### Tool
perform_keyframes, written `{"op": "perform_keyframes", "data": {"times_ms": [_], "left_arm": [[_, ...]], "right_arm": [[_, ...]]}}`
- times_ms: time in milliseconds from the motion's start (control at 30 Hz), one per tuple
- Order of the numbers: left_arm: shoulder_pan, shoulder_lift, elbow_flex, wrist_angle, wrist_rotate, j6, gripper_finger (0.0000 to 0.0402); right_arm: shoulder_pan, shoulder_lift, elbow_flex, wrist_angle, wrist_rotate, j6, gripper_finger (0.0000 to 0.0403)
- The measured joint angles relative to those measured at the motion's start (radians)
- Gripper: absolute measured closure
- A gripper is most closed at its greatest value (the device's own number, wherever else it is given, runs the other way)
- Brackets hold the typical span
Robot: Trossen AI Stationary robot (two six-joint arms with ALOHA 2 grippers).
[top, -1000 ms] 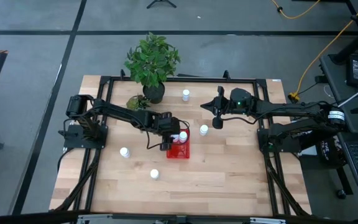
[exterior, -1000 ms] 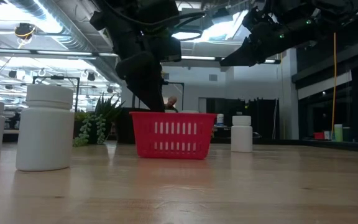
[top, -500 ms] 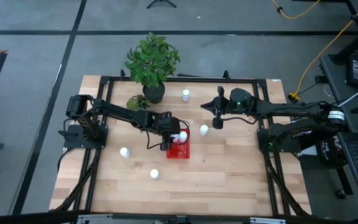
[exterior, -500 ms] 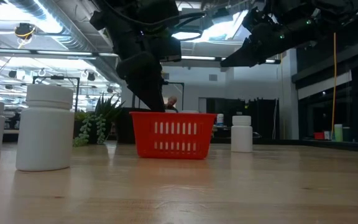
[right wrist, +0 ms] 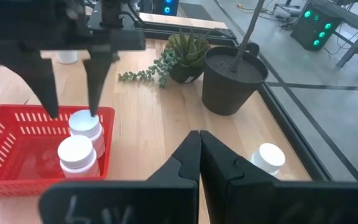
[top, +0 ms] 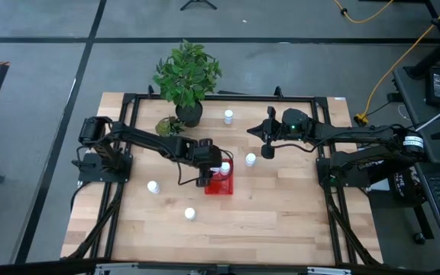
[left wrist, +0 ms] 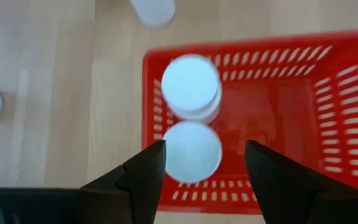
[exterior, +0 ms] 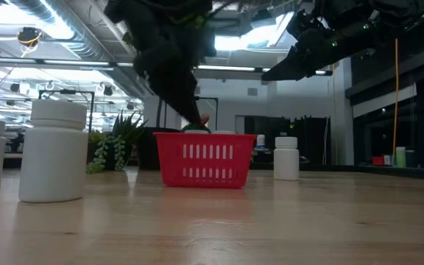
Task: Pick and place pill bottles into a basket
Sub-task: Put the white medicine bottle into the red bin
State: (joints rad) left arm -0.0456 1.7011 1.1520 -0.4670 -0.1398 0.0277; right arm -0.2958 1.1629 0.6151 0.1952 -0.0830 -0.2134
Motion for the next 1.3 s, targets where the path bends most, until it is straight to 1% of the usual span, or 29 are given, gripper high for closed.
{"op": "perform_keyframes", "data": {"times_ms": [200, 267, 367, 500, 667, 733, 800, 933, 1000, 1100, 1200, 1300], "left_arm": [[-0.007, -0.060, 0.012, -0.040, 0.000, 0.049, 0.0190], [-0.007, -0.098, 0.012, -0.099, -0.010, 0.042, 0.0190], [-0.007, -0.153, 0.009, -0.143, -0.042, 0.025, 0.0190], [-0.007, -0.240, -0.036, -0.138, -0.082, 0.011, 0.0198], [-0.007, -0.357, -0.123, -0.130, -0.120, -0.034, 0.0224], [-0.007, -0.402, -0.172, -0.089, -0.136, -0.055, 0.0235], [-0.007, -0.445, -0.239, -0.006, -0.138, -0.059, 0.0247], [-0.007, -0.520, -0.398, 0.190, -0.128, 0.000, 0.0269], [-0.003, -0.555, -0.470, 0.257, -0.128, 0.006, 0.0279], [0.007, -0.607, -0.557, 0.344, -0.130, -0.006, 0.0296], [0.011, -0.664, -0.632, 0.405, -0.130, -0.014, 0.0315], [0.010, -0.727, -0.691, 0.448, -0.129, -0.014, 0.0336]], "right_arm": [[0.000, 0.000, 0.000, 0.000, 0.000, -0.001, 0.0396], [0.000, 0.000, 0.000, 0.000, 0.000, -0.001, 0.0396], [0.000, 0.000, 0.000, -0.006, 0.000, -0.001, 0.0396], [0.000, 0.002, 0.000, -0.008, 0.000, -0.002, 0.0396], [0.000, 0.016, 0.000, -0.015, 0.000, -0.005, 0.0396], [0.000, 0.025, 0.000, -0.017, 0.000, -0.005, 0.0396], [0.000, 0.042, 0.000, -0.012, 0.000, -0.005, 0.0396], [0.000, 0.083, 0.000, 0.004, 0.001, -0.005, 0.0396], [0.000, 0.106, 0.000, 0.024, 0.001, -0.005, 0.0395], [0.000, 0.137, 0.000, 0.031, 0.001, -0.004, 0.0395], [0.000, 0.172, 0.000, 0.027, 0.002, -0.003, 0.0395], [0.000, 0.208, 0.000, 0.062, 0.002, -0.004, 0.0395]]}}
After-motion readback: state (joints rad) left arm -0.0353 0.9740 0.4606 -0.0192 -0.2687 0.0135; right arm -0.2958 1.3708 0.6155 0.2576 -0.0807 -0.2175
